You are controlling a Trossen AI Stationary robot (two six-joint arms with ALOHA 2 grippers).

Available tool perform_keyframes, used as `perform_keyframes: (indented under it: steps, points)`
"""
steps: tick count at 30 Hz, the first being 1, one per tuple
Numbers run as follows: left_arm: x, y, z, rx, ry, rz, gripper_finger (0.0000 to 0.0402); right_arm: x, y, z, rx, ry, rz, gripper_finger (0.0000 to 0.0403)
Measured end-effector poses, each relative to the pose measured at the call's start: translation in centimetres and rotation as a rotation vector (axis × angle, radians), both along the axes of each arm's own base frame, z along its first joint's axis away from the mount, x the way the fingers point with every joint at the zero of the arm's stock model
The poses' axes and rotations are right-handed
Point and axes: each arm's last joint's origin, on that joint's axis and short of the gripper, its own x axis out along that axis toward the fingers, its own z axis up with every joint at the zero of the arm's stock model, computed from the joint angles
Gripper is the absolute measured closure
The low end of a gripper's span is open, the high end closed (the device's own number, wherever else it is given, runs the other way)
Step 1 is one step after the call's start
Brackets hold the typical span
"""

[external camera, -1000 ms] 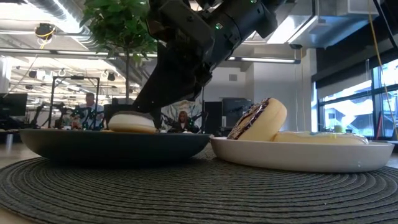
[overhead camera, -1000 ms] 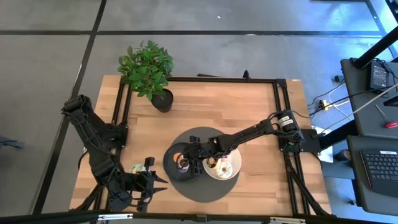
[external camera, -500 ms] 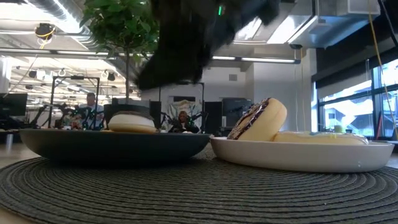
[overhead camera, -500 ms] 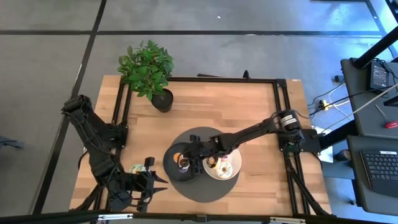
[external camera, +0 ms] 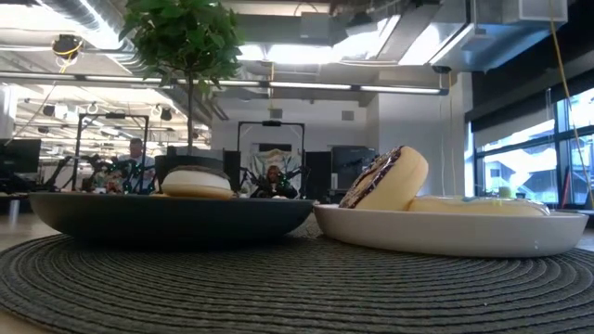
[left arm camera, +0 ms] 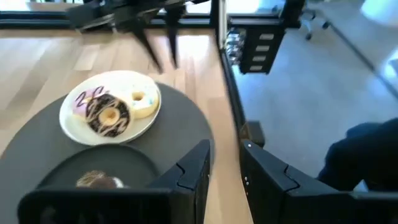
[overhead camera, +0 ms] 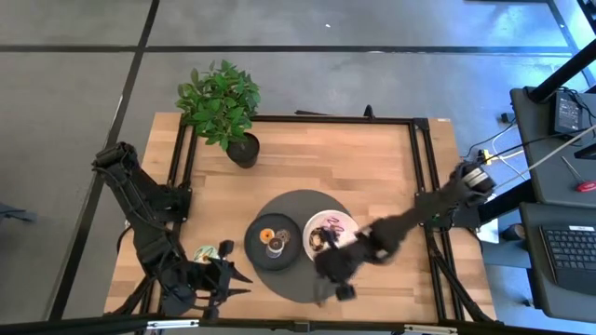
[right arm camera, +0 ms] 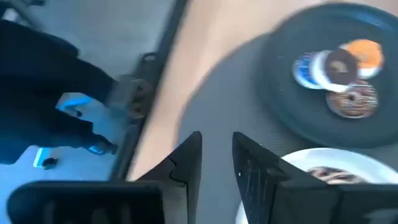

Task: Pick & Place donuts
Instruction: Put the large blue donut onto the white plate

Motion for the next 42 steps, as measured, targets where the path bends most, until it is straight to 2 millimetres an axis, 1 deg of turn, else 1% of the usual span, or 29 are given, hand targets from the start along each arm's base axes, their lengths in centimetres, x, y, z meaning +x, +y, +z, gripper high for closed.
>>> perform_keyframes:
  steps: [2, 5, 8, 10, 13, 16, 19, 22, 24, 26, 30, 35, 39, 42]
  points:
    - [0.1, -0.1, 0.2, -0.024, -0.018, 0.0, 0.0318, -1.7, 1.2, 0.2, 0.012, -0.025, 0.016, 0.0311]
    - [0.2, -0.2, 0.4, -0.051, -0.029, 0.003, 0.0316, -4.4, 2.1, -0.6, 0.053, -0.036, 0.023, 0.0311]
    - [0.0, -0.2, 0.2, -0.087, 0.007, 0.002, 0.0317, -7.0, 1.9, -1.8, 0.13, -0.076, 0.002, 0.0311]
    - [-0.2, -0.3, -0.2, -0.131, 0.047, 0.023, 0.0319, -8.5, 1.5, -2.2, 0.18, -0.148, -0.033, 0.0311]
    - [-0.7, 0.1, -1.3, -0.195, 0.173, 0.107, 0.0326, -10.4, 0.7, -2.9, 0.24, -0.231, -0.088, 0.0311]
    - [-1.8, 1.2, -2.6, -0.245, 0.394, 0.238, 0.0335, -11.7, -0.2, -3.2, 0.302, -0.265, -0.12, 0.0311]
    - [-3.3, 2.6, -4.0, -0.214, 0.577, 0.456, 0.0344, -12.5, -1.1, -3.5, 0.327, -0.271, -0.14, 0.0311]
    - [-4.7, 3.7, -4.8, -0.175, 0.724, 0.682, 0.0352, -12.7, -1.6, -3.6, 0.324, -0.298, -0.169, 0.0311]
    - [-5.3, 4.0, -5.2, -0.172, 0.801, 0.805, 0.0356, -12.7, -1.7, -3.7, 0.315, -0.304, -0.182, 0.0311]
    - [-5.8, 4.0, -5.4, -0.174, 0.848, 0.891, 0.0358, -12.6, -1.8, -3.9, 0.306, -0.301, -0.185, 0.0311]
    - [-5.9, 3.4, -6.3, -0.166, 0.828, 0.975, 0.0363, -12.6, -1.9, -4.0, 0.3, -0.297, -0.186, 0.0311]
    - [-5.3, 2.5, -7.5, -0.155, 0.81, 0.978, 0.0365, -12.6, -1.9, -4.0, 0.296, -0.297, -0.184, 0.0311]
    - [-5.0, 2.3, -8.3, -0.148, 0.852, 1.025, 0.0357, -12.6, -1.9, -4.0, 0.296, -0.295, -0.186, 0.0311]
    - [-4.8, 2.0, -8.8, -0.147, 0.856, 1.062, 0.0341, -12.6, -1.9, -4.0, 0.297, -0.295, -0.186, 0.0311]
